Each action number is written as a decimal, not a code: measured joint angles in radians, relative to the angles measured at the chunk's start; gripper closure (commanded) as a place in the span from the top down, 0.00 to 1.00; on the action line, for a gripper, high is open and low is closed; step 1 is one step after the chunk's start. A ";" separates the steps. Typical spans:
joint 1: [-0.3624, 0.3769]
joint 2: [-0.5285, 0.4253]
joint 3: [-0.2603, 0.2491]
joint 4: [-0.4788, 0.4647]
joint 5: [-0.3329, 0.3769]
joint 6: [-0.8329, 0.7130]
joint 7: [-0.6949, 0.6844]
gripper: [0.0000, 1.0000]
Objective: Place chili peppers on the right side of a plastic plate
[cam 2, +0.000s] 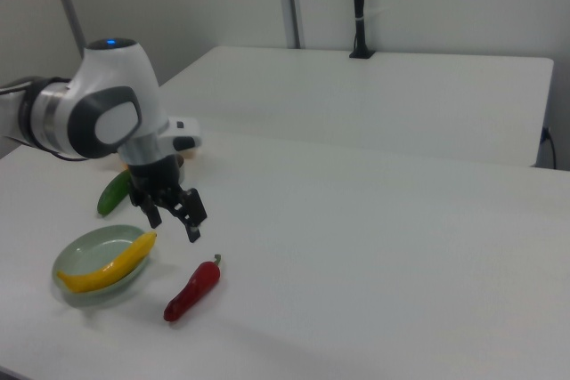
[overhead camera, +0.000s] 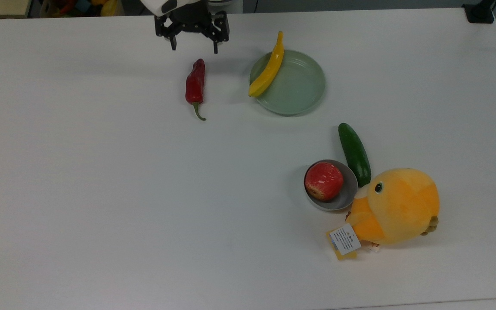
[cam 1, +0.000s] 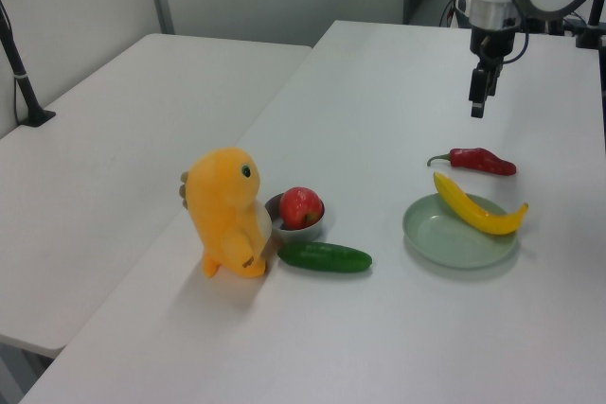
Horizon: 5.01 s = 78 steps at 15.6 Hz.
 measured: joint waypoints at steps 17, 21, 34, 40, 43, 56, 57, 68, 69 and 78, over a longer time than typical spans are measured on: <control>-0.066 0.189 0.000 -0.003 -0.075 0.062 -0.054 1.00; -0.065 0.203 0.004 -0.003 -0.075 0.065 -0.056 1.00; -0.018 0.286 0.010 -0.001 -0.075 0.132 -0.056 0.12; -0.017 0.287 0.011 0.000 -0.075 0.132 -0.056 0.13; -0.013 0.287 0.012 0.000 -0.075 0.132 -0.056 0.14; 0.010 0.231 0.127 0.000 -0.057 0.066 0.008 0.81; 0.010 0.230 0.127 0.000 -0.057 0.066 0.008 0.81; 0.010 0.219 0.157 0.007 -0.055 0.066 0.075 0.81; 0.010 0.217 0.159 0.008 -0.055 0.066 0.078 0.81; 0.009 0.135 0.159 0.040 -0.055 -0.023 0.082 1.00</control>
